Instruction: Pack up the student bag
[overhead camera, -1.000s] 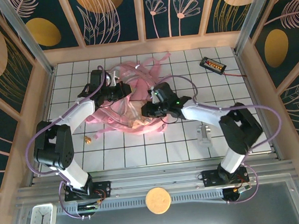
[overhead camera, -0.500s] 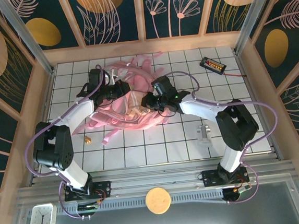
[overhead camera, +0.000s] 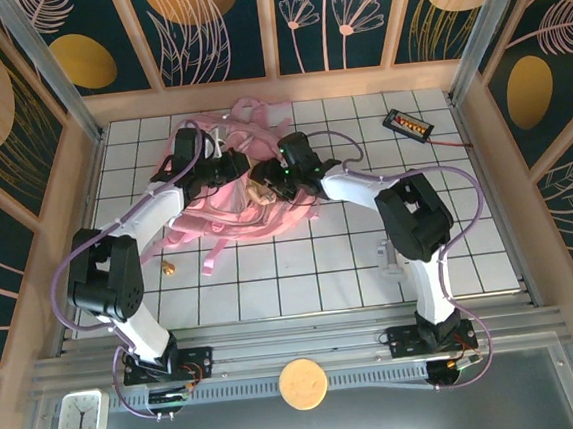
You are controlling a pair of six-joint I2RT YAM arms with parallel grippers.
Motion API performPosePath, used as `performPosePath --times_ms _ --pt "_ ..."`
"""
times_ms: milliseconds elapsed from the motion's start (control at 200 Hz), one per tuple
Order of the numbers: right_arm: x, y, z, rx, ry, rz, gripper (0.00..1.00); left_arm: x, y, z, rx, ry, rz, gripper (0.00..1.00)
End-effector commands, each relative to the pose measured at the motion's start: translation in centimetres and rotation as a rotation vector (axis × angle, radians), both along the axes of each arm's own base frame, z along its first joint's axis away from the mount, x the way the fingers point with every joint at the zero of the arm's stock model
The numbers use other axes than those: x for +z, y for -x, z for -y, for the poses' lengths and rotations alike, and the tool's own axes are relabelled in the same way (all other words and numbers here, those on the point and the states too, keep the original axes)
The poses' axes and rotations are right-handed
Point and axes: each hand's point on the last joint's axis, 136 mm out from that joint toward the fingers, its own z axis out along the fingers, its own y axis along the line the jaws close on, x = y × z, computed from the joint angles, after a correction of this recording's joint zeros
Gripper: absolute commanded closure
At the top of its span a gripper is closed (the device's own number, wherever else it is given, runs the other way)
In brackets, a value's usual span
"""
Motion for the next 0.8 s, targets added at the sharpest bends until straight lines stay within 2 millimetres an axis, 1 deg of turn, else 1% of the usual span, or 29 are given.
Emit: performPosePath --times_ms 0,55,115,200,275,355,410,420,435,495,565,590,631,716,796 --pt "3.8 -2.5 0.5 -0.01 0.001 0.162 0.01 -2.2 4.9 4.5 -0.207 0.013 -0.153 1.0" --pt "3.8 -1.7 1.8 0.004 0.059 0.155 0.01 -3.7 4.8 3.7 -0.183 -0.038 -0.173 1.0" --pt "3.9 -0.8 3.4 0.018 0.111 0.143 0.01 -4.6 4.6 2.7 -0.154 -0.066 -0.19 1.0" --pt "4.2 0.4 5.3 0.043 0.136 0.122 0.01 -5.4 4.2 1.6 -0.119 -0.074 -0.205 1.0" --pt "4.9 1.2 6.6 0.058 0.141 0.124 0.01 -5.6 3.8 1.2 -0.111 -0.077 -0.208 1.0" --pt "6.1 1.9 6.9 0.095 0.124 0.142 0.01 -5.4 3.5 1.1 -0.113 -0.08 -0.206 1.0" --pt "7.3 2.3 6.4 0.142 0.107 0.172 0.01 -5.2 3.4 1.2 -0.115 -0.078 -0.205 1.0" --pt "7.4 1.7 7.2 0.129 0.106 0.173 0.01 -5.2 3.3 1.2 -0.116 -0.076 -0.204 1.0" --pt "7.6 1.5 7.3 0.134 0.102 0.175 0.01 -5.0 3.3 1.2 -0.116 -0.073 -0.203 1.0" --pt "7.7 1.7 7.0 0.189 0.076 0.162 0.01 -4.8 3.2 1.4 -0.12 -0.066 -0.2 1.0" --pt "6.8 1.9 6.7 0.232 0.069 0.132 0.01 -4.3 3.0 1.6 -0.124 -0.056 -0.194 1.0" --pt "6.3 2.0 6.7 0.241 0.067 0.12 0.04 -4.0 3.0 1.6 -0.126 -0.054 -0.192 1.0" --pt "5.7 2.1 6.4 0.258 0.057 0.102 0.13 -3.7 3.0 1.7 -0.128 -0.053 -0.188 1.0" --pt "4.3 2.2 6.2 0.28 0.057 0.076 0.28 -3.0 3.1 1.8 -0.134 -0.047 -0.182 1.0" --pt "2.6 2.2 6.1 0.299 0.076 0.046 0.39 -2.7 3.2 1.8 -0.138 -0.045 -0.179 1.0"
